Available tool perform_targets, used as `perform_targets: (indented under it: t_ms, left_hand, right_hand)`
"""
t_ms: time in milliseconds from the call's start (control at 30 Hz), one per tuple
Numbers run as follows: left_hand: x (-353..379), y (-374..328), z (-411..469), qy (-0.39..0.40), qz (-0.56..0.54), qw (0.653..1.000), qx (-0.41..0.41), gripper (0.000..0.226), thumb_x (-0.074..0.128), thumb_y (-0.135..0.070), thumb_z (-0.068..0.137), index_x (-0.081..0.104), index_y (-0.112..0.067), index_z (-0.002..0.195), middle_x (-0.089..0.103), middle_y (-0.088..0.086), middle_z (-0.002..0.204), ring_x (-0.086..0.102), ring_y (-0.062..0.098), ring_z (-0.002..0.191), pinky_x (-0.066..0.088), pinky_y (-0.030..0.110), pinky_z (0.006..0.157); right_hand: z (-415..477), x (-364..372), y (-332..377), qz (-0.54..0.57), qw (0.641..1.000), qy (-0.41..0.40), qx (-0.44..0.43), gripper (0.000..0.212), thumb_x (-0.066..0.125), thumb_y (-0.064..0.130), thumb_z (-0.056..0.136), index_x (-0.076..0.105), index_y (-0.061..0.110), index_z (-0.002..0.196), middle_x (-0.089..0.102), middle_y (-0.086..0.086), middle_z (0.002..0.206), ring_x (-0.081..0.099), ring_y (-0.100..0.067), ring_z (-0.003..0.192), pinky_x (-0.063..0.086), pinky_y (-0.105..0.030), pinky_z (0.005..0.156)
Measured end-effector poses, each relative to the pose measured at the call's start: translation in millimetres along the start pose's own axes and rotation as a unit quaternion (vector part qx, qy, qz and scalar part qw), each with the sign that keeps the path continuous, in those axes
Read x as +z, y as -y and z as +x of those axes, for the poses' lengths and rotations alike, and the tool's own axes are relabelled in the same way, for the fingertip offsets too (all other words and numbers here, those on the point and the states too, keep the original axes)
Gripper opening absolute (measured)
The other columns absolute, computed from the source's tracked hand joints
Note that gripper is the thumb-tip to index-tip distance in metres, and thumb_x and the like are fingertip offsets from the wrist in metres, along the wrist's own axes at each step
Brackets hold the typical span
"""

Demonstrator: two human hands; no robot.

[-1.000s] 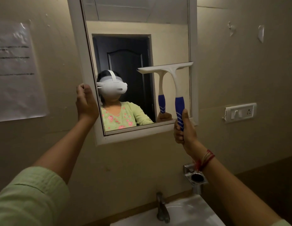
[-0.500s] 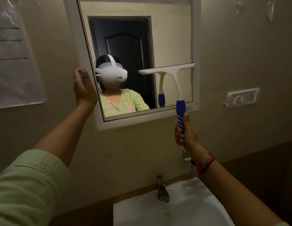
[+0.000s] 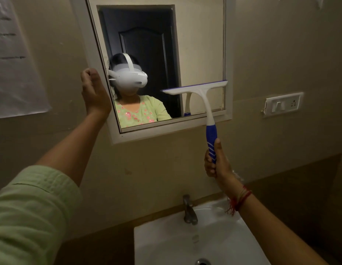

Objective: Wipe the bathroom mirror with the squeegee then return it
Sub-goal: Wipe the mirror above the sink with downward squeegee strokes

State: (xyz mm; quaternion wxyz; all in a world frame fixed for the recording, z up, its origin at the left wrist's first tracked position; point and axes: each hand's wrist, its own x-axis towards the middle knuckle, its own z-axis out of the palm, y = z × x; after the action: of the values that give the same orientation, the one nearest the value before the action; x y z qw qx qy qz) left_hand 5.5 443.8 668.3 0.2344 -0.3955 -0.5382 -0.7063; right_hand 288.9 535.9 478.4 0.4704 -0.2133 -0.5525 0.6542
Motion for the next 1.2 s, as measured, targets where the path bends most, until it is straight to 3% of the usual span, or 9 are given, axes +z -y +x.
perform_targets:
  t_ms: [333,567,1000,1200]
  left_hand:
    - [1,-1,-1,-0.004,-0.005,1.0,-0.002,0.023,0.025,-0.036,0.097,0.041,-0.019,0.092,0.038,-0.015,0.07,0.04,-0.017,0.058,0.032,0.005,0.06]
    - [0,-6,-2,-0.012,-0.014,1.0,-0.002,0.019,0.026,-0.035,0.097,0.037,-0.03,0.082,0.036,-0.015,0.068,0.039,-0.016,0.057,0.031,0.006,0.06]
    - [-1,-12,-6,-0.013,-0.015,1.0,-0.009,0.022,0.026,-0.031,0.098,0.036,-0.033,0.078,0.037,-0.016,0.07,0.039,-0.022,0.059,0.03,0.0,0.061]
    - [-1,-14,-7,-0.017,-0.013,1.0,-0.013,0.022,0.026,-0.033,0.097,0.034,-0.033,0.077,0.036,-0.015,0.068,0.039,-0.017,0.057,0.031,0.005,0.061]
  right_hand:
    - [-14,-7,-22,-0.013,1.0,-0.013,0.024,0.067,0.043,0.089,0.052,0.043,0.022,0.053,0.04,0.01,0.039,0.033,-0.005,0.031,0.027,-0.015,0.036]
    - [-26,-12,-31,-0.009,0.998,-0.028,0.061,0.055,0.034,0.07,0.071,0.041,0.018,0.055,0.039,0.009,0.036,0.033,-0.004,0.029,0.027,-0.014,0.033]
    - [-34,-12,-40,-0.018,0.997,-0.047,0.065,0.056,0.034,0.072,0.069,0.042,0.018,0.056,0.04,0.01,0.039,0.033,-0.004,0.031,0.027,-0.014,0.035]
    - [-39,-14,-44,-0.007,0.996,-0.051,0.078,0.054,0.035,0.068,0.073,0.044,0.017,0.06,0.042,0.01,0.039,0.035,-0.003,0.031,0.029,-0.014,0.034]
